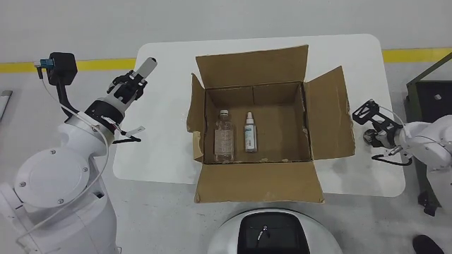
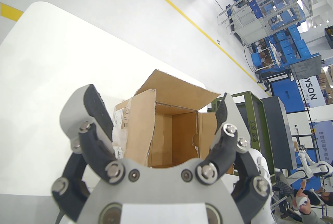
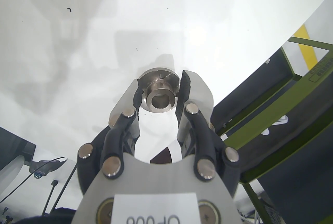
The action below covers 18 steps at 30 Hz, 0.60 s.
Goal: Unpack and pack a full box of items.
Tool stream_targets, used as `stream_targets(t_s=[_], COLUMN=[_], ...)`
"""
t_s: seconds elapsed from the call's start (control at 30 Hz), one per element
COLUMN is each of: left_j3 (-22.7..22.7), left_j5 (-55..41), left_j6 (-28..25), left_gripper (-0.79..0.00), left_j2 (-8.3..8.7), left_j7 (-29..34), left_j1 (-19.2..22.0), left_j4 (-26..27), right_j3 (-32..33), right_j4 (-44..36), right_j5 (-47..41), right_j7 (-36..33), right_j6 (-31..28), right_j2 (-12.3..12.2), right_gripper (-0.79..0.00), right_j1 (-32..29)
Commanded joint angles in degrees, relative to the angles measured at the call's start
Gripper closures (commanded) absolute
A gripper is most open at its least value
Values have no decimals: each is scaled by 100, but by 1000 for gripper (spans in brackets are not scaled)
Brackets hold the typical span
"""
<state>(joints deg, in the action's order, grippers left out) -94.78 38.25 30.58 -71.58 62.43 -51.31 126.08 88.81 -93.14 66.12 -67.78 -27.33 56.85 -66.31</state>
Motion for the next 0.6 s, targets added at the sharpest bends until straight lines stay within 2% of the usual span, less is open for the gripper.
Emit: stream_targets(t_s=[0.0, 0.17, 0.57], left_j3=[0, 0, 0], left_j5=[0, 0, 0], left_j6=[0, 0, 0], left_gripper=[-785, -785, -785], left_j2=[0, 0, 0], left_j7=[0, 0, 0], left_j1=[0, 0, 0], left_j4=[0, 0, 0], right_j3=[-50, -116, 53], right_j4=[57, 100, -223], right_j5=[8, 40, -70], right_j7=[23, 52, 54], right_j6=[4, 14, 22], right_j2=[-2, -18, -90], right_gripper=[-332, -296, -305], right_j1=[13, 41, -108])
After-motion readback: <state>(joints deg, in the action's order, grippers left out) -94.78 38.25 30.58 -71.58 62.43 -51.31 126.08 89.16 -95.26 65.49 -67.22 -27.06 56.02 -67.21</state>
